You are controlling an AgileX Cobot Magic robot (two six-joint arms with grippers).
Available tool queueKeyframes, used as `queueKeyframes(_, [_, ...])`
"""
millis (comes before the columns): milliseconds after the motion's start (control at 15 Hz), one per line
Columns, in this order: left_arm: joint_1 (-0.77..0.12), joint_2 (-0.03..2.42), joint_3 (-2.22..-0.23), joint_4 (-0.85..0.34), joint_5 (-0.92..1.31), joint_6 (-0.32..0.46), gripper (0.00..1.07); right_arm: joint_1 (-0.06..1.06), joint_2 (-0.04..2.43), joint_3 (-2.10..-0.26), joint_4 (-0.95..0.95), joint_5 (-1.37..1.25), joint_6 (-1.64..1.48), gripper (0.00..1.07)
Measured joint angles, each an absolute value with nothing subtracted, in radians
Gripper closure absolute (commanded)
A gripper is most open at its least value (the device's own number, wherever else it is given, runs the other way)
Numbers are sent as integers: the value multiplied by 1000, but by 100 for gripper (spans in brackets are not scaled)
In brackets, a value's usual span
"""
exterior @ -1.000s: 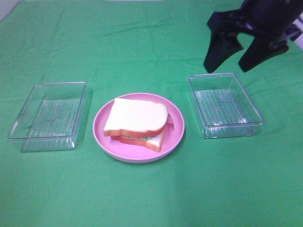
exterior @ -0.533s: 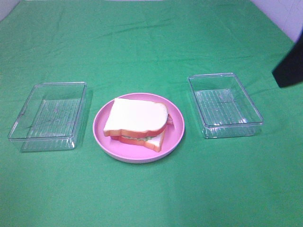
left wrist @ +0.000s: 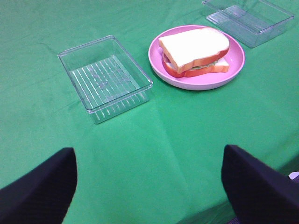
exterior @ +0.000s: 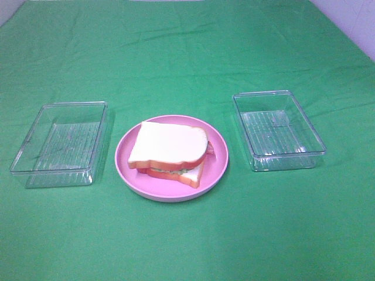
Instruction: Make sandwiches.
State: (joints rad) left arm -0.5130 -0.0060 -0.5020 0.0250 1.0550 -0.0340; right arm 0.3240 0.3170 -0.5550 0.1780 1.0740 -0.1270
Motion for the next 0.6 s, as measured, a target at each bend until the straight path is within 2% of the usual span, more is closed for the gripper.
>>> queueKeyframes(200, [-513, -6, -502, 25, 1055, -34, 26, 324, 194, -512, 165, 1076, -162, 34])
queueKeyframes(600, [-513, -6, -502, -13, 1055, 0, 26, 324, 172, -510, 127, 1075, -134, 34])
